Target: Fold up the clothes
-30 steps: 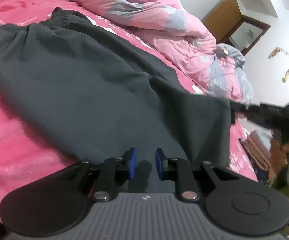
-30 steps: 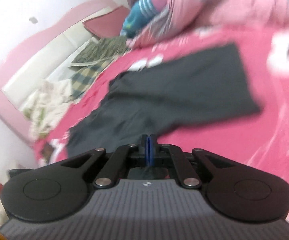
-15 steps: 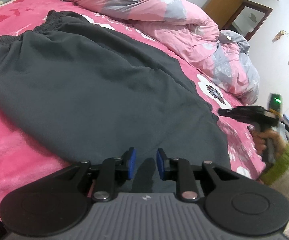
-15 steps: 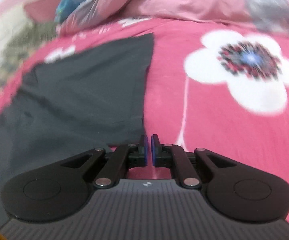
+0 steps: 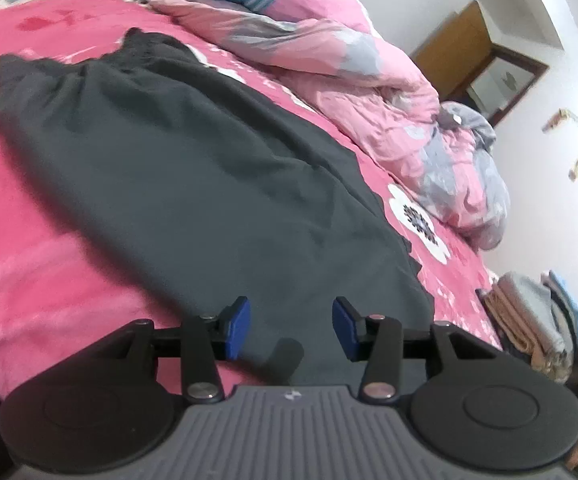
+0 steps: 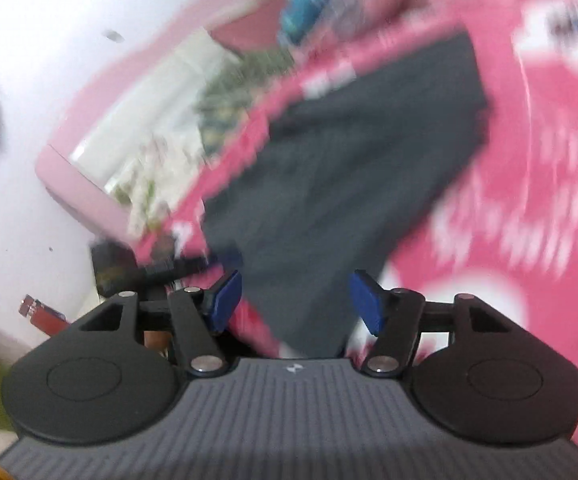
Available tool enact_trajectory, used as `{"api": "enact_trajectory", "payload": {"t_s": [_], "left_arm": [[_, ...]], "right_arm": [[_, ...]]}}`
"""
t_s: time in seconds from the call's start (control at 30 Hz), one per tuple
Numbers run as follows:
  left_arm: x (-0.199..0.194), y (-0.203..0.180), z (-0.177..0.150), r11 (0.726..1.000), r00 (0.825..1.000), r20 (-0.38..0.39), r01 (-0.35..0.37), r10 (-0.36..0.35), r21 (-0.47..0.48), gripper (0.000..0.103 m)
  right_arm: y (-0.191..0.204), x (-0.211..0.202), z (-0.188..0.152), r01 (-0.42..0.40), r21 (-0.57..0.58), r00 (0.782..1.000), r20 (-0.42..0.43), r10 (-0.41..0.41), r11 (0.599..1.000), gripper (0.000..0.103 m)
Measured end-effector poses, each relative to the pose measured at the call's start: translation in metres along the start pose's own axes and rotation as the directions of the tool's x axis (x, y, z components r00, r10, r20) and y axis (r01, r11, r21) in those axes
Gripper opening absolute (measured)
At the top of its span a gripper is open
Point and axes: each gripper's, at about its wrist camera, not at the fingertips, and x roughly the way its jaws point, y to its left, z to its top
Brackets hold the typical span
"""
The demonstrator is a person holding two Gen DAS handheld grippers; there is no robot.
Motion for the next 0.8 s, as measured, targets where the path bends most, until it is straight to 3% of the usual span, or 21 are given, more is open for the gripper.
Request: {"api": "enact_trajectory", "payload": {"t_s": [0.17,0.33,0.47,0.6,0.73,0.8], "left_arm": [[-0.019,0.017,-0.001,0.995,0.998,0.059,-0.031,0.036,-0.09,0.048],[-0.029,0.045,0.003,0.97,0.984,0.142,-0.073,0.108,-0.232,0.053],[-0.029,0.075,0.022,0.932,0.957,0.219,-0.104,0.188,-0.347,0.054],[-0.035,0.107,0.048,0.893,0.915,0.269,-0.171,0.3,-0.416,0.055],[-0.032,0.133,0.077,0.877,0.885,0.282,-0.232,0.37,-0.421,0.055],[-0.025,0.14,0.089,0.868,0.874,0.279,-0.262,0.399,-0.422,0.055]], "right_arm": [[-0.026,0.032,-0.036,-0.023,0.231,0.999,-0.028,0.03,0.973,0.06],[-0.037,0.05,-0.052,-0.065,0.353,0.998,0.024,0.06,0.933,0.06],[-0.037,0.056,-0.057,-0.096,0.379,0.995,0.041,0.088,0.92,0.05],[-0.04,0.058,-0.062,-0.102,0.424,0.995,0.057,0.086,0.9,0.045],[-0.041,0.065,-0.063,-0.134,0.478,0.99,0.101,0.097,0.868,0.043],[-0.041,0.07,-0.063,-0.146,0.493,0.988,0.115,0.103,0.858,0.031]]}}
